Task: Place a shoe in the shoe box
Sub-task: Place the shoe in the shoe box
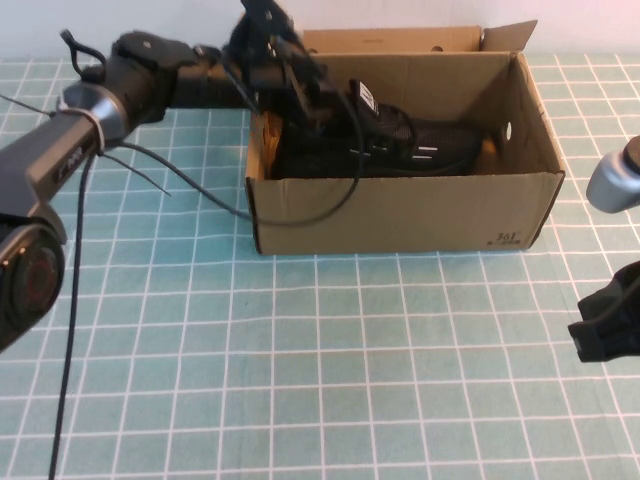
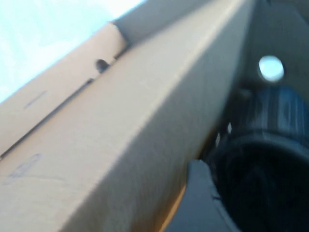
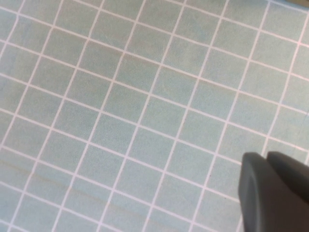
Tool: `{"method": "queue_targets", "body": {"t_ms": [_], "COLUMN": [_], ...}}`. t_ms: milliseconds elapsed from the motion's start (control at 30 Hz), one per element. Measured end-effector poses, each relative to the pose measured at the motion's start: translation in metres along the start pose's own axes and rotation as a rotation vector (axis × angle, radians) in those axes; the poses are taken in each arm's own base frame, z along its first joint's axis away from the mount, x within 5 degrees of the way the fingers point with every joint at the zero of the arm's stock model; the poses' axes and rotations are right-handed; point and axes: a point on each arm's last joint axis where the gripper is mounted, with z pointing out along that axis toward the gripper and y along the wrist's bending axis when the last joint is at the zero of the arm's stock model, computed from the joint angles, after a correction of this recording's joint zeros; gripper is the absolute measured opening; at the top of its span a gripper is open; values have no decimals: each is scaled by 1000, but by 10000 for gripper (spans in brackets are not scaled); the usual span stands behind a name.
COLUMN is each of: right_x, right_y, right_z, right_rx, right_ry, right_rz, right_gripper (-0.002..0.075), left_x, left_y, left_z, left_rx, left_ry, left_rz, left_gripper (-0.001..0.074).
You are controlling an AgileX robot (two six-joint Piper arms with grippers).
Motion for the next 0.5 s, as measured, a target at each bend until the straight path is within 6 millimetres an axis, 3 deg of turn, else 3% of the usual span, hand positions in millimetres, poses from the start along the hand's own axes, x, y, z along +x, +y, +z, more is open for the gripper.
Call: {"method": "queue_targets", "body": {"t_ms": [233, 367, 500], "right_x": [0, 0, 0], "right_y": [0, 0, 0], "right_z": [0, 0, 0], "right_rx": [-2, -2, -3], "right_ry": [1, 1, -3], "right_rz": [1, 1, -4], "right_gripper": [-5, -5, -5], "left_x": [-50, -59, -58], "left_y": [-3, -8, -26], "left_z": [-34, -47, -39], "left_rx": [-85, -182, -251], "left_ry": [-14, 112, 266], "left_rz": [-352, -463, -460], "left_gripper": [413, 395, 392]}}
